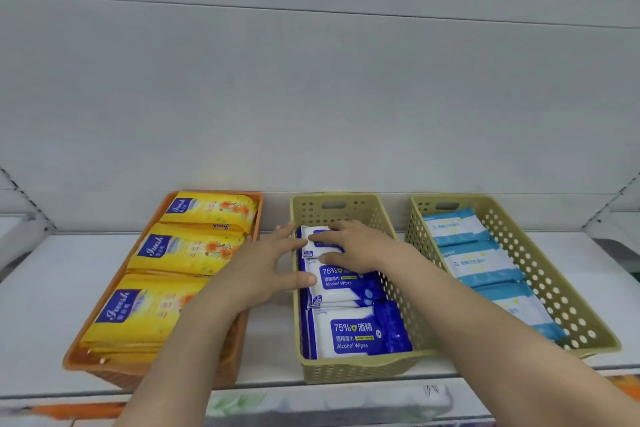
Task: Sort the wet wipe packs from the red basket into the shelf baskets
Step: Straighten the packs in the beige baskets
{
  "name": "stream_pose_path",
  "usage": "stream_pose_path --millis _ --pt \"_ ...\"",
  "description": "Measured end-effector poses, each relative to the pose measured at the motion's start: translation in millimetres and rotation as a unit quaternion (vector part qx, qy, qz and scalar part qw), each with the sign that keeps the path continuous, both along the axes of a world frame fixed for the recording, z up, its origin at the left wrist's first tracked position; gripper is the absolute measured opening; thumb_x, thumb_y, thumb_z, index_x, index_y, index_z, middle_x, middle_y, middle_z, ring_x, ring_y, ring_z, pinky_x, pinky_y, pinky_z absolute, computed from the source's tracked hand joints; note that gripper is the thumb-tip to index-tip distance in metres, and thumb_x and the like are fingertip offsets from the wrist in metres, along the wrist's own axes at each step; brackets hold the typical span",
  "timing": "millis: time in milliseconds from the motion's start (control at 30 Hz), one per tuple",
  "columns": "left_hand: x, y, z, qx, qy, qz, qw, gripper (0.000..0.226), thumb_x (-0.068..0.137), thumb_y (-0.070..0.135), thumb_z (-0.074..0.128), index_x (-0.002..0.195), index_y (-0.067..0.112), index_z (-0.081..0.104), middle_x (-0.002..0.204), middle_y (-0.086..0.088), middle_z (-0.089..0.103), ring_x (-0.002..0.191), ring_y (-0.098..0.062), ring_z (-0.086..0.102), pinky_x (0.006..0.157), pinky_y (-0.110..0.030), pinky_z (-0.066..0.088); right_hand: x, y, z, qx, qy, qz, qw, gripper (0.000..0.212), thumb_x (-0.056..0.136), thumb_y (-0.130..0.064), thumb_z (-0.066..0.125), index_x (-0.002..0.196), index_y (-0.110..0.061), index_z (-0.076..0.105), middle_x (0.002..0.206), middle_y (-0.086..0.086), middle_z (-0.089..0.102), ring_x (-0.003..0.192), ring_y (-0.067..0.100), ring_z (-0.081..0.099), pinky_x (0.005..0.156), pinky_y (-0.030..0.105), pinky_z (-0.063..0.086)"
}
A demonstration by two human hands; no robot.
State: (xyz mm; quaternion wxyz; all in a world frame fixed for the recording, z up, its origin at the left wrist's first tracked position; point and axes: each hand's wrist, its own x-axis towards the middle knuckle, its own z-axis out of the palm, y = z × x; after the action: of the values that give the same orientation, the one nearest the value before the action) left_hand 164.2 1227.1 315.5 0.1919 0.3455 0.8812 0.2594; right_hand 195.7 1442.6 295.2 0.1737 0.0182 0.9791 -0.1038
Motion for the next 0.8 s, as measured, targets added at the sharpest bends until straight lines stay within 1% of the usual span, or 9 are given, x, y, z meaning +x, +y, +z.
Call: stream_pose_path --millis 133,200,333,433,533,600,667,733,800 --pt "2.7 0.8 5.1 -0.004 0.007 -0.01 1.0 0.076 0.08 0.056 0.067 0.147 0.036 0.037 0.16 0.019 0.009 0.148 -0.005 0.009 0.12 -0.043 0.017 16.2 -3.7 4.6 -0.039 0.026 0.005 0.999 0.072 0.088 -0.06 0.06 0.15 -0.048 0.027 0.159 0.001 0.027 0.146 0.023 0.021 0.114 0.044 0.028" --pt "2.9 0.7 6.0 -0.004 0.006 -0.007 1.0 0.075 0.08 0.055 0.067 0.147 0.036 0.037 0.16 0.018 0.009 0.148 -0.005 0.01 0.12 -0.043 0.017 23.9 -13.4 1.2 -0.046 0.018 0.02 0.999 0.079 0.079 -0.065 0.067 0.148 -0.05 0.031 0.159 0.0 0.025 0.146 0.022 0.018 0.116 0.046 0.028" --pt "3.6 0.9 4.9 -0.009 0.001 -0.002 1.0 0.076 0.081 0.056 0.066 0.147 0.035 0.036 0.161 0.018 0.008 0.148 -0.007 0.01 0.121 -0.043 0.015 27.8 -28.1 -5.8 -0.004 0.017 0.024 1.0 0.084 0.072 -0.071 0.069 0.145 -0.051 0.033 0.162 -0.002 0.019 0.149 0.024 0.013 0.114 0.053 0.031" --pt "3.3 -0.1 3.7 -0.008 -0.001 0.0 1.0 0.077 0.08 0.057 0.066 0.148 0.036 0.036 0.161 0.018 0.008 0.148 -0.008 0.012 0.12 -0.044 0.016 32.5 -25.0 6.6 -0.038 0.017 0.006 0.999 0.085 0.072 -0.069 0.07 0.146 -0.049 0.034 0.16 -0.002 0.023 0.148 0.022 0.016 0.115 0.051 0.029" --pt "2.9 -0.3 2.7 -0.006 0.001 0.004 1.0 0.078 0.079 0.058 0.067 0.147 0.035 0.036 0.161 0.018 0.009 0.148 -0.009 0.014 0.121 -0.044 0.013 46.3 -15.4 20.2 -0.027 0.031 -0.027 0.999 0.077 0.073 -0.064 0.073 0.141 -0.043 0.044 0.143 -0.003 0.041 0.135 0.018 0.035 0.109 0.044 0.038" --pt "3.5 -0.3 2.3 0.0 -0.004 0.008 1.0 0.078 0.079 0.056 0.068 0.147 0.034 0.037 0.16 0.018 0.01 0.148 -0.008 0.016 0.121 -0.043 0.014 58.7 -12.5 24.4 0.0 -0.006 -0.032 0.999 0.068 0.073 -0.057 0.077 0.132 -0.038 0.051 0.131 -0.004 0.048 0.124 0.017 0.046 0.102 0.041 0.044" --pt "4.0 -0.5 2.0 0.004 -0.011 0.012 1.0 0.078 0.079 0.055 0.069 0.147 0.034 0.037 0.16 0.018 0.012 0.147 -0.008 0.016 0.121 -0.042 0.017 69.6 -15.4 22.0 0.01 -0.031 -0.025 0.999 0.059 0.072 -0.053 0.08 0.122 -0.037 0.053 0.122 -0.007 0.052 0.117 0.016 0.05 0.095 0.038 0.047" --pt "4.1 -0.4 2.0 0.006 -0.013 0.013 1.0 0.077 0.079 0.054 0.069 0.147 0.033 0.038 0.16 0.018 0.013 0.147 -0.008 0.017 0.12 -0.041 0.018 75.5 -20.7 18.7 0.002 -0.026 -0.018 1.0 0.052 0.07 -0.052 0.081 0.111 -0.036 0.053 0.108 -0.01 0.051 0.106 0.015 0.051 0.087 0.036 0.048" --pt "4.5 -0.2 2.3 0.005 -0.009 0.011 1.0 0.077 0.079 0.054 0.069 0.147 0.033 0.038 0.16 0.017 0.013 0.147 -0.008 0.017 0.119 -0.038 0.017 78.4 -25.9 16.3 -0.006 -0.028 -0.012 1.0 0.048 0.071 -0.051 0.081 0.108 -0.035 0.054 0.101 -0.012 0.047 0.097 0.011 0.047 0.08 0.033 0.046"
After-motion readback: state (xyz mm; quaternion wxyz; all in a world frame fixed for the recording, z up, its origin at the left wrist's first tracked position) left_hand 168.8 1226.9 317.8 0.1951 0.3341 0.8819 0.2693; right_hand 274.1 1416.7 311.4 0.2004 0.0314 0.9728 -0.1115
